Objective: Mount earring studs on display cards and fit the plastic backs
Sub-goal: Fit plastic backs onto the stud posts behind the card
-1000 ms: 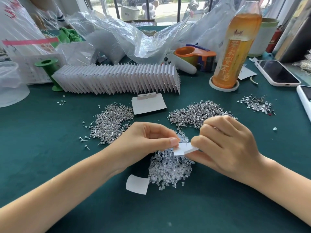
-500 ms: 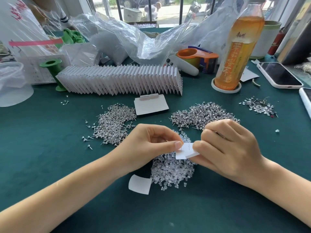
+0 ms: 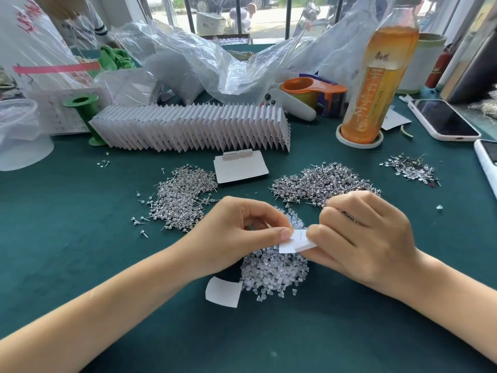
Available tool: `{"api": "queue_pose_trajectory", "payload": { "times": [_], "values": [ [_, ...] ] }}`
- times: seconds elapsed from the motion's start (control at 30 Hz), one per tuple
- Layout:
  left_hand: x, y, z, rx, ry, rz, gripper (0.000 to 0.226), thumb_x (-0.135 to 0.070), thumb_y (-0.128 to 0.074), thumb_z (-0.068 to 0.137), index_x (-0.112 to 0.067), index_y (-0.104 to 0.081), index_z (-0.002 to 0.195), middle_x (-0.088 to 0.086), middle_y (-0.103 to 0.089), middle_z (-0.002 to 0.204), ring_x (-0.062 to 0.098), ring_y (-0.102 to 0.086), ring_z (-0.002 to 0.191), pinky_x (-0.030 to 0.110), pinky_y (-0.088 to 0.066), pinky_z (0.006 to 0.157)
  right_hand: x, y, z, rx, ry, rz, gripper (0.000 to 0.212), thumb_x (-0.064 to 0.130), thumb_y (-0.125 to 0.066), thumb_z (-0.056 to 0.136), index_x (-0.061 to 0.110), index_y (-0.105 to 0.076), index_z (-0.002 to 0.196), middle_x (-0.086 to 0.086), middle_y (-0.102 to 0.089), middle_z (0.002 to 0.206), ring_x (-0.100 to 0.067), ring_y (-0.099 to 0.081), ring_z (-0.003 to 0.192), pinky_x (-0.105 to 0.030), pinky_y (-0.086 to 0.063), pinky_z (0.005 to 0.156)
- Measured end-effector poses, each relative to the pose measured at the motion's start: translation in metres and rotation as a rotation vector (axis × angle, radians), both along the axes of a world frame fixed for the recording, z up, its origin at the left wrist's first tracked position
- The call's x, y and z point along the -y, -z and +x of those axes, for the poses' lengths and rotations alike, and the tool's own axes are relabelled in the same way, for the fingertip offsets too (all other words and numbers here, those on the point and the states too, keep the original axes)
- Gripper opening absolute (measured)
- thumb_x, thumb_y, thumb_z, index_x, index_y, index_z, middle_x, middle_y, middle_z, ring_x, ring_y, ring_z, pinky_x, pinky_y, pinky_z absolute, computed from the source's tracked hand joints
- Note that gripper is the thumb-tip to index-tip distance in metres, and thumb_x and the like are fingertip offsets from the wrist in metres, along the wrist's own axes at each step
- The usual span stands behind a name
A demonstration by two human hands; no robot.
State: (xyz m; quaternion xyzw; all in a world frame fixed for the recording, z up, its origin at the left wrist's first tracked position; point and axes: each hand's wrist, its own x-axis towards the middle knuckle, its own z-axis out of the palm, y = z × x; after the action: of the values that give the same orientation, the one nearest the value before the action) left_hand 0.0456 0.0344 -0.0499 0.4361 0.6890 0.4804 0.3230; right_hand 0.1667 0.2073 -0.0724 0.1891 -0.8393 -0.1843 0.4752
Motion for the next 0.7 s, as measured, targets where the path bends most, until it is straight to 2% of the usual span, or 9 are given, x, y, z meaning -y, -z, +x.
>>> {"api": "queue_pose_trajectory", "payload": {
  "times": [0.17, 0.3, 0.43, 0.5, 0.7],
  "values": [
    [-0.0008, -0.0006, -0.0018, -0.020, 0.021, -0.007, 0.004, -0.015, -0.071, 0.083, -0.012, -0.074, 0.084, -0.006, -0.069, 0.074, 0.006, -0.059, 0.069, 0.017, -0.048, 0.068, 0.0013, -0.0003, 0.0019, -0.009, 0.015, 0.008, 0.031, 0.027, -0.067, 0.080, 0.016, -0.060, 0.051, 0.000, -0.051, 0.052, -0.021, -0.057, 0.050, -0.030, -0.044, 0.057],
    [-0.0004, -0.0029, -0.0021, 0.003, 0.022, -0.028, 0.004, -0.014, -0.071, 0.082, -0.011, -0.074, 0.083, -0.003, -0.070, 0.074, 0.007, -0.059, 0.069, 0.017, -0.047, 0.067, 0.0018, 0.0002, 0.0020, -0.015, 0.020, 0.009, 0.034, 0.026, -0.062, 0.083, 0.017, -0.059, 0.051, 0.001, -0.050, 0.052, -0.022, -0.056, 0.049, -0.029, -0.045, 0.054],
    [-0.0009, -0.0064, -0.0026, 0.045, 0.016, -0.056, 0.004, -0.013, -0.073, 0.081, -0.011, -0.074, 0.084, 0.007, -0.072, 0.078, 0.010, -0.061, 0.071, 0.023, -0.048, 0.070, 0.0018, 0.0005, 0.0023, -0.014, 0.011, 0.004, 0.034, 0.026, -0.062, 0.083, 0.017, -0.059, 0.050, 0.001, -0.050, 0.051, -0.021, -0.055, 0.048, -0.028, -0.047, 0.049],
    [-0.0009, -0.0083, -0.0027, 0.083, 0.018, -0.061, 0.003, -0.011, -0.073, 0.080, -0.011, -0.074, 0.082, 0.006, -0.072, 0.077, 0.010, -0.062, 0.071, 0.021, -0.049, 0.070, 0.0023, 0.0009, 0.0034, -0.007, 0.004, 0.002, 0.033, 0.025, -0.061, 0.083, 0.016, -0.059, 0.050, 0.001, -0.050, 0.051, -0.021, -0.055, 0.048, -0.027, -0.047, 0.048],
    [0.0002, -0.0081, -0.0037, 0.078, 0.039, -0.086, 0.004, -0.009, -0.073, 0.080, -0.013, -0.075, 0.080, 0.001, -0.071, 0.072, 0.006, -0.060, 0.065, 0.015, -0.047, 0.064, 0.0041, -0.0002, 0.0041, -0.021, 0.025, 0.040, 0.024, 0.023, -0.076, 0.069, 0.017, -0.061, 0.052, 0.001, -0.050, 0.053, -0.020, -0.055, 0.049, -0.027, -0.042, 0.055]
  ]
}}
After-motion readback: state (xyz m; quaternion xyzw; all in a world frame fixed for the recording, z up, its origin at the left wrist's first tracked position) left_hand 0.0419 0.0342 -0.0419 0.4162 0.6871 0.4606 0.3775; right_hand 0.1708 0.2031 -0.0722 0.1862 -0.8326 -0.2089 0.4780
